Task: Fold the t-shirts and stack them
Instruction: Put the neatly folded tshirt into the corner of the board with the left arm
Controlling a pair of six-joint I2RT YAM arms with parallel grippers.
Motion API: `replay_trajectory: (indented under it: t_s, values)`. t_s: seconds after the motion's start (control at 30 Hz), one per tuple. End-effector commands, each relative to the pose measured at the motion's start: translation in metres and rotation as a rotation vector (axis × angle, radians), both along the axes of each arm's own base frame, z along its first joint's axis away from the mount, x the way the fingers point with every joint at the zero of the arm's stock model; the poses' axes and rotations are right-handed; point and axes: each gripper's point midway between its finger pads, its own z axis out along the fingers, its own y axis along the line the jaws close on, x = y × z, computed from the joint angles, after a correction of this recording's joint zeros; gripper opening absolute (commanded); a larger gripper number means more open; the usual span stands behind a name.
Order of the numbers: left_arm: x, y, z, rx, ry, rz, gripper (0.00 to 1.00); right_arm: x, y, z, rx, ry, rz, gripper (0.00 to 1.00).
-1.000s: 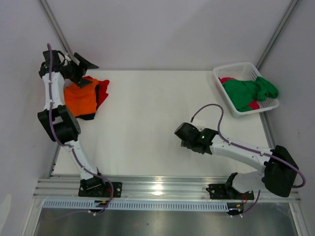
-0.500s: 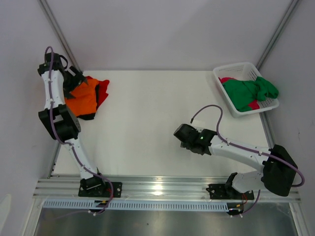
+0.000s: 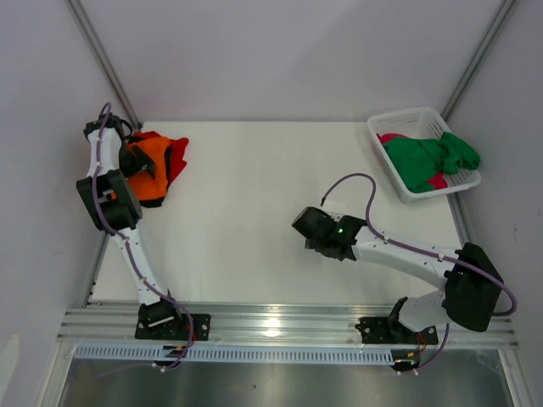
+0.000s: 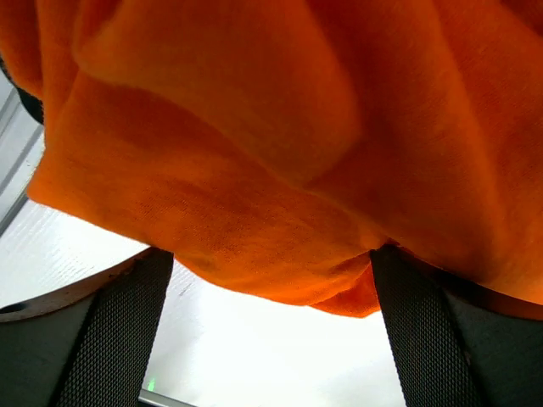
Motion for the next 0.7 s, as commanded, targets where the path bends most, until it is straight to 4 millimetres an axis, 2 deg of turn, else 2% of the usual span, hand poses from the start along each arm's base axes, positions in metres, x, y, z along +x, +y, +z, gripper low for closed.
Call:
replay_trajectory:
  t_s: [0.0, 0.2, 0.37, 0.47, 0.57, 0.67]
  values:
    - [-0.011, 0.012, -0.003, 0.064, 0.066, -0.038, 1.00, 0.007, 0.002, 0.013, -0.020, -0.032, 0.001, 0.59]
    - [-0.017, 0.024, -0.019, 0.112, 0.127, -0.046, 0.99, 0.008, 0.002, 0.021, -0.026, -0.038, -0.007, 0.59]
    - [-0.020, 0.024, -0.037, 0.101, 0.171, -0.054, 0.99, 0.006, -0.004, 0.030, -0.051, -0.048, -0.017, 0.59]
    - [-0.021, 0.023, -0.041, 0.089, 0.179, -0.051, 1.00, 0.006, -0.005, 0.040, -0.055, -0.073, -0.026, 0.59]
    - [-0.017, 0.016, -0.035, 0.059, 0.148, -0.052, 1.00, 0.014, 0.005, 0.058, -0.021, -0.133, -0.003, 0.59]
    - [-0.008, 0.010, -0.006, 0.044, 0.055, -0.057, 1.00, 0.028, 0.023, 0.081, 0.017, -0.206, 0.048, 0.59]
